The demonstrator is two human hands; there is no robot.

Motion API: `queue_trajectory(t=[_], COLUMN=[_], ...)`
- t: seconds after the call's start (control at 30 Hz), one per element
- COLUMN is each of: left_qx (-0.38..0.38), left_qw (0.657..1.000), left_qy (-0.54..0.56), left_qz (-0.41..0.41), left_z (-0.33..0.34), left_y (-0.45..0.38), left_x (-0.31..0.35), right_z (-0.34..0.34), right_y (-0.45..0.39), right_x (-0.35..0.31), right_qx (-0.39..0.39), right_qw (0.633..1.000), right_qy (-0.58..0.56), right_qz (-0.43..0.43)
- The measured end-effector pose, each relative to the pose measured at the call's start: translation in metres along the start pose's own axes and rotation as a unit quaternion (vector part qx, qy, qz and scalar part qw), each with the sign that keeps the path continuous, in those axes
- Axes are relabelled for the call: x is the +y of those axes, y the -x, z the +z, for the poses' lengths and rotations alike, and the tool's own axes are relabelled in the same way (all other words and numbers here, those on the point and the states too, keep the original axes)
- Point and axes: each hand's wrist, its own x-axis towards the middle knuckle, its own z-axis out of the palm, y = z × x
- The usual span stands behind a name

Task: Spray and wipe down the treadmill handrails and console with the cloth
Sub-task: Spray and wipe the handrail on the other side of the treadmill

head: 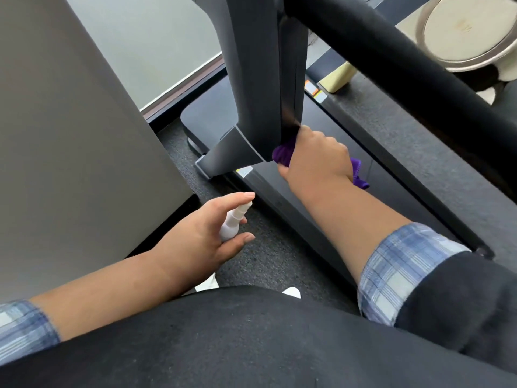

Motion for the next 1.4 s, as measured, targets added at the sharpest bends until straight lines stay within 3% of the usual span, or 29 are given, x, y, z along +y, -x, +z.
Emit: queue_trajectory(t=[0.2,0.4,1.03,1.23,1.4], left_qx=[-0.058,-0.123,-0.162,-0.157,-0.152], left_qw=[0.998,0.991,0.979,0.98,0.981], left_qy=[-0.011,-0.016,-0.007,-0.029,-0.034], left_qz=[0.017,0.051,0.125,0.117,0.118], left_z=[-0.005,0.002,0.107,0.123,0.124], left_y=[-0.003,-0.019,0.0,0.004,0.006], left_x=[0.006,0.021,0.115,0.132,0.141], right_z=[-0.004,-0.009,-0.026,-0.036,-0.056], right_y=[0.007,0.048,0.184,0.208,0.212], right_x=[0.015,0.046,0.175,0.19,0.185], right_qx=[-0.014,-0.015,-0.035,-0.072,-0.182], right_qw=[1.0,0.999,0.996,0.989,0.966], right_qy=[-0.023,-0.021,-0.001,0.096,0.152], right_qz=[-0.011,0.033,0.079,0.081,0.108])
